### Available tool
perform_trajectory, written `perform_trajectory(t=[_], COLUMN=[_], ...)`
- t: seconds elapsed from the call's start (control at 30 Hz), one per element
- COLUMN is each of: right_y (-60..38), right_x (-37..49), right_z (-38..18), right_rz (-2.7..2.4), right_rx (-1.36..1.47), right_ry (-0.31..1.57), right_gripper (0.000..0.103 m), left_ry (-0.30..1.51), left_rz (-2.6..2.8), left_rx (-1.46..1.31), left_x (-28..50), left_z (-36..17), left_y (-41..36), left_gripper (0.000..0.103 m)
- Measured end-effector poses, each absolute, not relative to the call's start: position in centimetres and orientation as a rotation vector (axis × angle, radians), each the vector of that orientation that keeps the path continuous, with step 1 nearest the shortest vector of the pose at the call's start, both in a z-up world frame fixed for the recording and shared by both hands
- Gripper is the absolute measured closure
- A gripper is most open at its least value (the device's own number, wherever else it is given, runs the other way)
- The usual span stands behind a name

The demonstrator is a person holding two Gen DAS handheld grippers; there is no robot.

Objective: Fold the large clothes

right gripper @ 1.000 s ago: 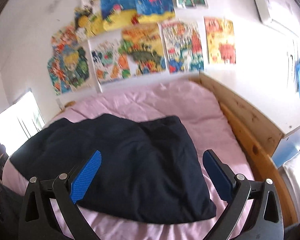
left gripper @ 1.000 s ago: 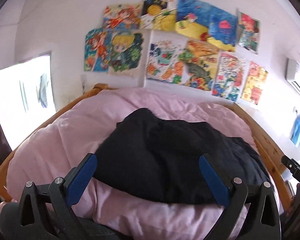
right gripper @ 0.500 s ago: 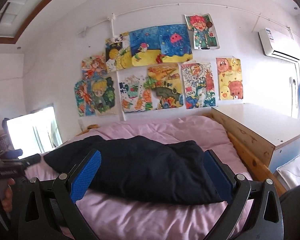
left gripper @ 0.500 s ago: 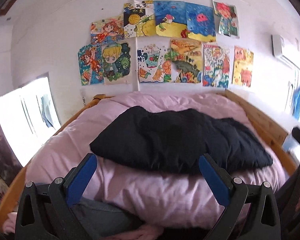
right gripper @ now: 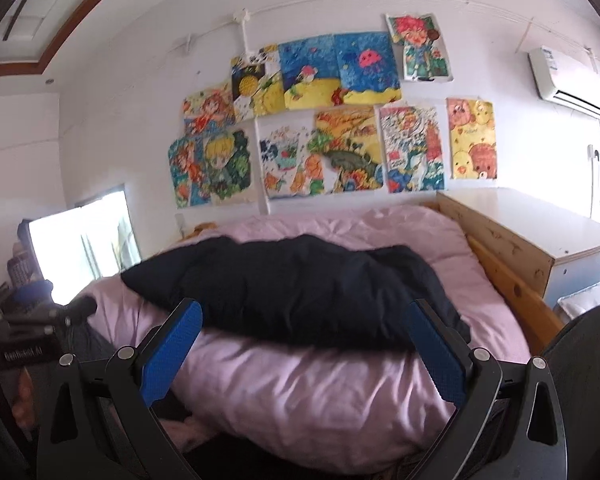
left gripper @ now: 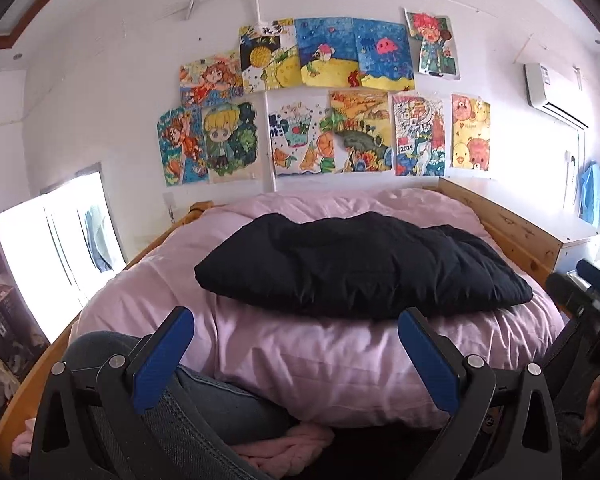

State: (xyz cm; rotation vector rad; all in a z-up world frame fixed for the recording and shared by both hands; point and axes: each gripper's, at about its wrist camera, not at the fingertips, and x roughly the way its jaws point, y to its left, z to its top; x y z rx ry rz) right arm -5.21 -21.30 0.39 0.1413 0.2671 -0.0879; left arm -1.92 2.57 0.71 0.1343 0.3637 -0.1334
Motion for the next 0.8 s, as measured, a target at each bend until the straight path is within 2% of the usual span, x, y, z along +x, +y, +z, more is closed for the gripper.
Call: perform_trajectory(t=[0.8], right_y=[-20.78], right_x=[-5.00], right_z=[-0.39], right_rz=[-0.110], right_rx=[0.134], right_ry=[0.316], right_gripper=[0.003], left_ry=[0.382], left_rz=[-0.128], left_rx=[0.112], left_x=[-1.86], left_z=[-0.15], left_y=[3.16], left_gripper=[0.000])
